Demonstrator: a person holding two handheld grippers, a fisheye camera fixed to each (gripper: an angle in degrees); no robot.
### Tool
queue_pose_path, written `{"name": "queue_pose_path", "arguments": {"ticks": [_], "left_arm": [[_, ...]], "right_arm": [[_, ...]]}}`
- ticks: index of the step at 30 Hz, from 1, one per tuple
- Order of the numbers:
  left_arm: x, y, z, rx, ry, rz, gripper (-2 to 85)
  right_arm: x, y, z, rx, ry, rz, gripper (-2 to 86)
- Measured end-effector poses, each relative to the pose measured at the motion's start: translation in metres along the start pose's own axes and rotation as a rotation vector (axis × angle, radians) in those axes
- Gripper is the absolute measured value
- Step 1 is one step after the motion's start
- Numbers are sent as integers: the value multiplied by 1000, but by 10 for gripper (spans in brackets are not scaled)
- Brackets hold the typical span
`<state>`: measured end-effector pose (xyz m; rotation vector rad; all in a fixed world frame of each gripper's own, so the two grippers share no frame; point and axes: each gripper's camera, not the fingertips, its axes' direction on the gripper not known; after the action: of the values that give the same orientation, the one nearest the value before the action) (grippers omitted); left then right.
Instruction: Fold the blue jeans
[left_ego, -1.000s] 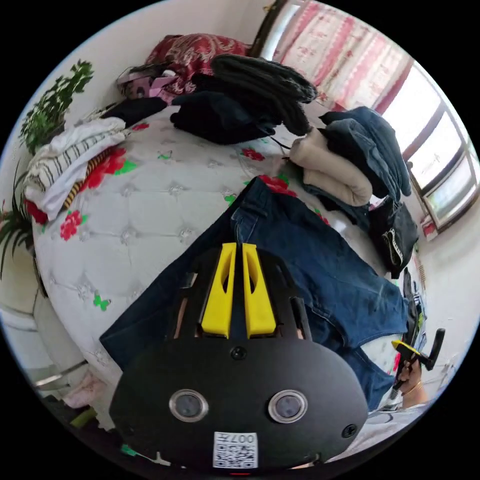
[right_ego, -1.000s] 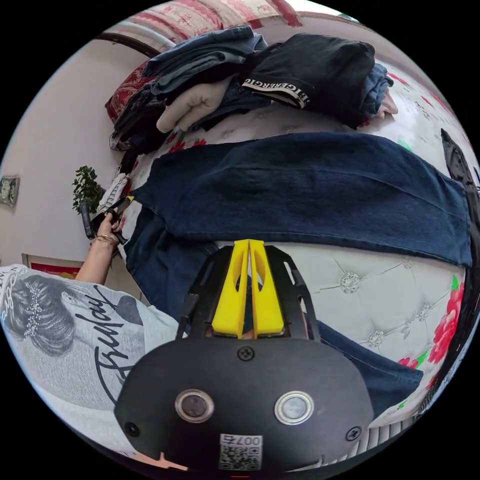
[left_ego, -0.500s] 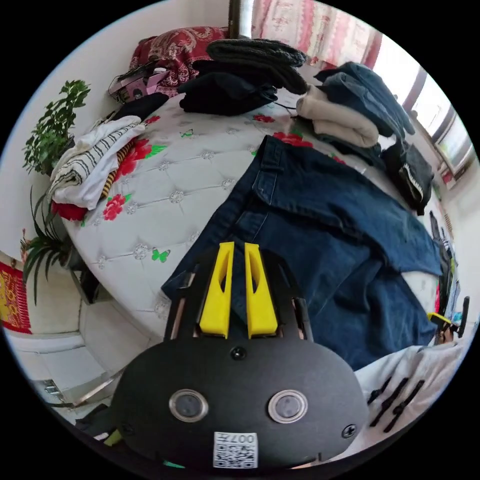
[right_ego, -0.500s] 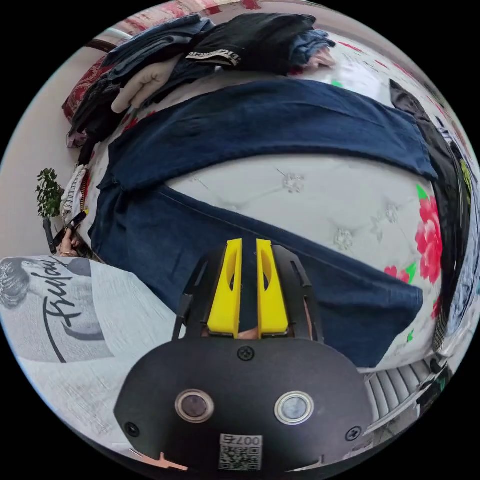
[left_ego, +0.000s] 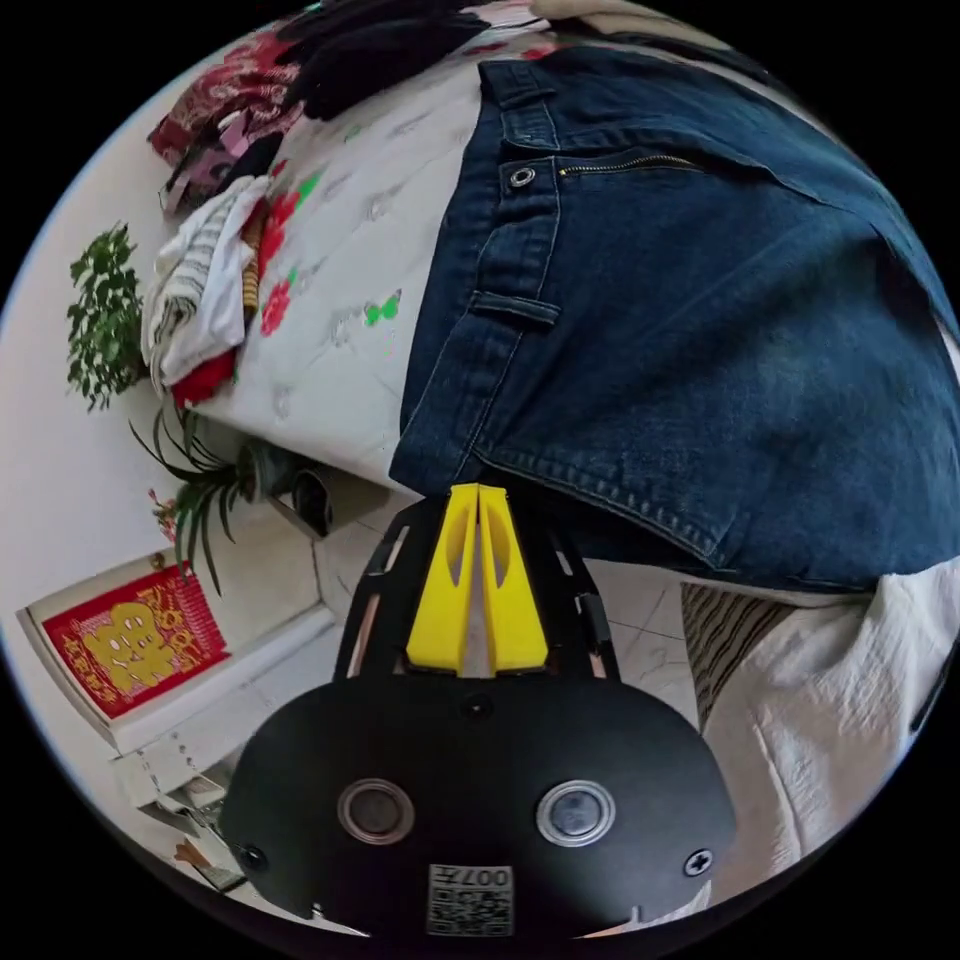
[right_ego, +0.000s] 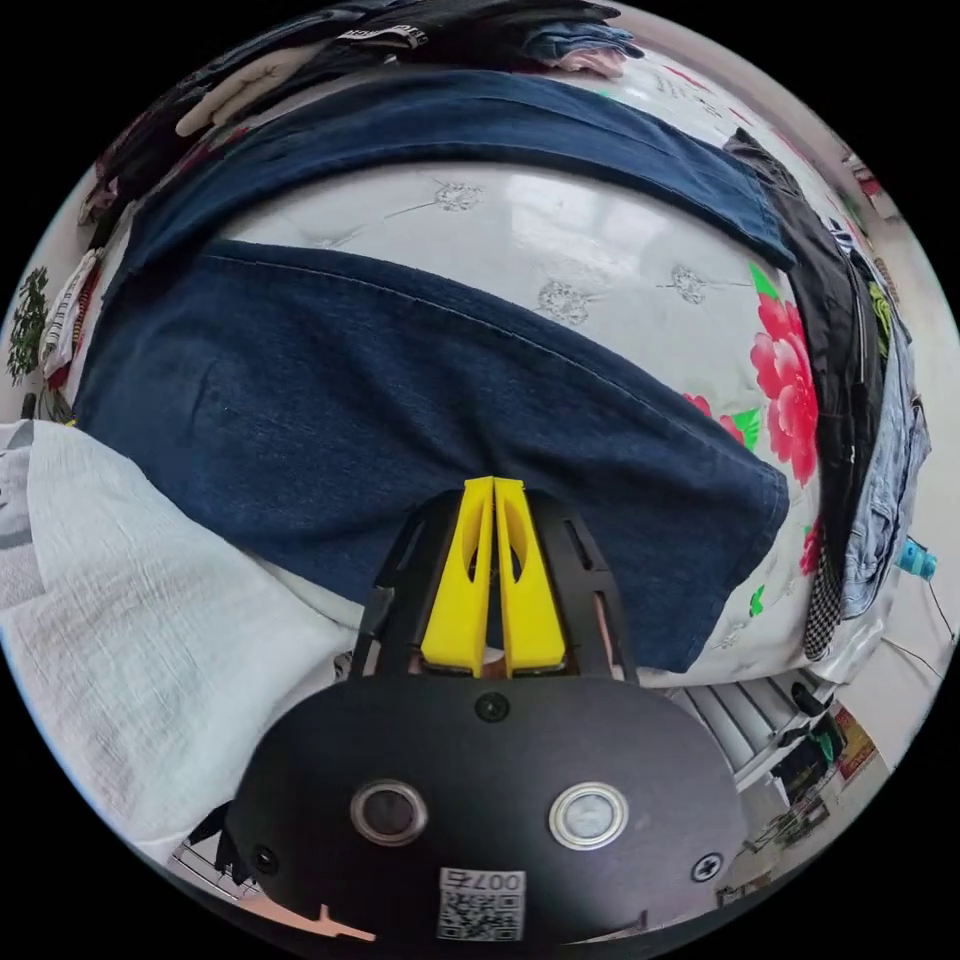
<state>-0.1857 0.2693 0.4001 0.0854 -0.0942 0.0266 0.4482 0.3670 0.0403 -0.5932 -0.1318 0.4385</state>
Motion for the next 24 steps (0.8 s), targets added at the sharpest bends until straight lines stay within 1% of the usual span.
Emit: {"name": "queue_pose_path", "arguments": {"ticks": [2, 3, 4, 6, 7, 8, 9, 11, 12, 14, 15, 16, 17, 18, 19, 20, 21, 22, 23, 24], "left_arm": [[-11, 10, 4, -52, 100, -89, -10], [-14, 12, 1, -42, 114, -113, -10], [-22, 12, -11, 1, 140, -156, -10], [-38, 8, -37, 86, 172, -233, -10], [-45, -2, -55, 156, 219, -247, -9], [-47, -17, -72, 232, 250, -220, -9], [-46, -27, -81, 264, 258, -195, -9], [-30, -79, -114, 327, 265, -37, -9], [-25, -93, -122, 309, 255, 13, -9], [-16, -138, -131, 59, 151, 124, -9], [-16, -142, -128, 7, 128, 151, -9], [-22, -142, -118, -74, 60, 164, -9], [-34, -134, -99, -150, -27, 126, -9], [-40, -127, -87, -185, -57, 96, -9], [-55, -109, -62, -266, -40, 29, -9], [-71, -86, -40, -323, 40, -83, -9], [-78, -73, -33, -335, 87, -142, -9], [-89, -50, -26, -322, 152, -254, -9], [-95, -30, -27, -269, 195, -336, -8], [-97, -23, -30, -235, 211, -371, -7]], "right_arm": [[5, -3, -8, 1, -60, 38, 0], [6, -5, -22, 67, -80, 33, 1], [7, -6, -32, 109, -92, 26, 2], [16, -20, -69, 262, -118, 18, 8], [19, -27, -77, 288, -119, 20, 12], [25, -44, -91, 322, -127, 18, 19], [31, -65, -102, 346, -135, 5, 24], [37, -102, -116, 360, -121, -22, 30], [38, -128, -123, 341, -90, -50, 33], [37, -166, -131, 304, -28, -83, 37], [36, -187, -135, 297, -1, -103, 40], [36, -197, -137, 295, 7, -113, 41], [34, -215, -140, 291, 12, -130, 44], [33, -231, -141, 292, 2, -143, 47], [32, -238, -141, 293, -7, -148, 48], [29, -251, -140, 289, -30, -153, 51], [25, -260, -137, 291, -61, -160, 54], [21, -263, -136, 296, -73, -162, 56], [14, -268, -133, 302, -87, -163, 59], [5, -272, -129, 304, -89, -173, 63]]}}
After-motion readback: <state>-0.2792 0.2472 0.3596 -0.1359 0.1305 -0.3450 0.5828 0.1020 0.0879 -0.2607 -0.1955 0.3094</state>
